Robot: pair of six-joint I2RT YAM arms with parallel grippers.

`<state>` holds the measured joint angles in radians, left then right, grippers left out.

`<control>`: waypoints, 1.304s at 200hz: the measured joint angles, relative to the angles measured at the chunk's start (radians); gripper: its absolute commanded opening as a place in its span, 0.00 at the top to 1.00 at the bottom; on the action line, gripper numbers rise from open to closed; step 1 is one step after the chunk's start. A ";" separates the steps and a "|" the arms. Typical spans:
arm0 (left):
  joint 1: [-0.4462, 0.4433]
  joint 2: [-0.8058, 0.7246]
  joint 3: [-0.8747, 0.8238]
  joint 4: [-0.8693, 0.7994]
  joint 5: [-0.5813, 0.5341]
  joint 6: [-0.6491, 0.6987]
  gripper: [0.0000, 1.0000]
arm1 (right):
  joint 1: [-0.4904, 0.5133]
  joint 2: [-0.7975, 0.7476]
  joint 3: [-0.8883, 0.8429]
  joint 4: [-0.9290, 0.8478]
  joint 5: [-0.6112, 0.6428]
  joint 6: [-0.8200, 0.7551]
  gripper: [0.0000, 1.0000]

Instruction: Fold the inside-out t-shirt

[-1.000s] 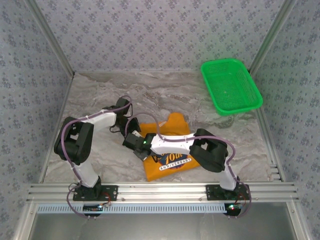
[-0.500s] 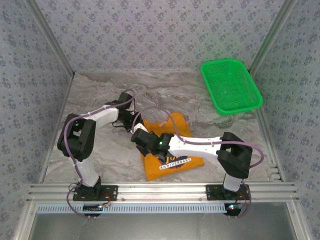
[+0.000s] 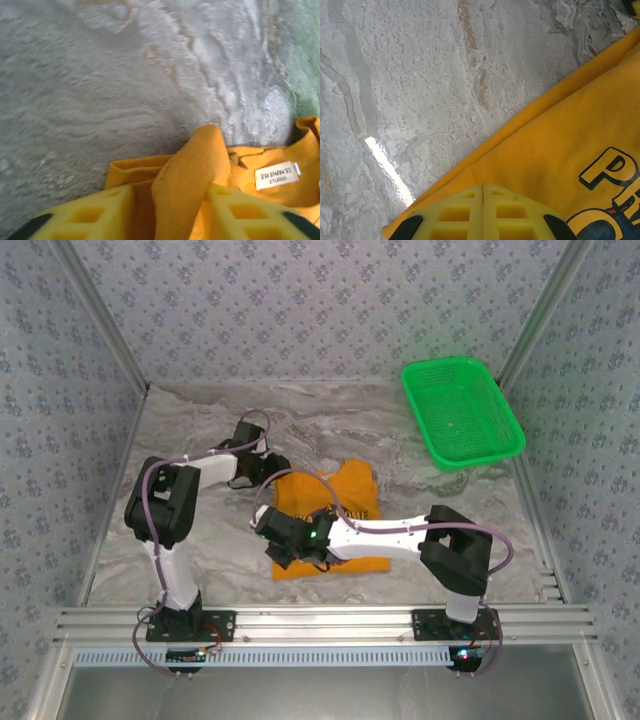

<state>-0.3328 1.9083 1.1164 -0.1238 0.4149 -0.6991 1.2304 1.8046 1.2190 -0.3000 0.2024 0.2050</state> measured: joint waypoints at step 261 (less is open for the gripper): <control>0.069 0.053 0.167 -0.341 0.094 0.271 0.17 | -0.928 0.193 0.137 -0.223 -0.559 -0.151 0.31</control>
<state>-0.2638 1.9617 1.2835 -0.4644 0.5091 -0.4278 0.3023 1.9972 1.3560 -0.5232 -0.3565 0.0540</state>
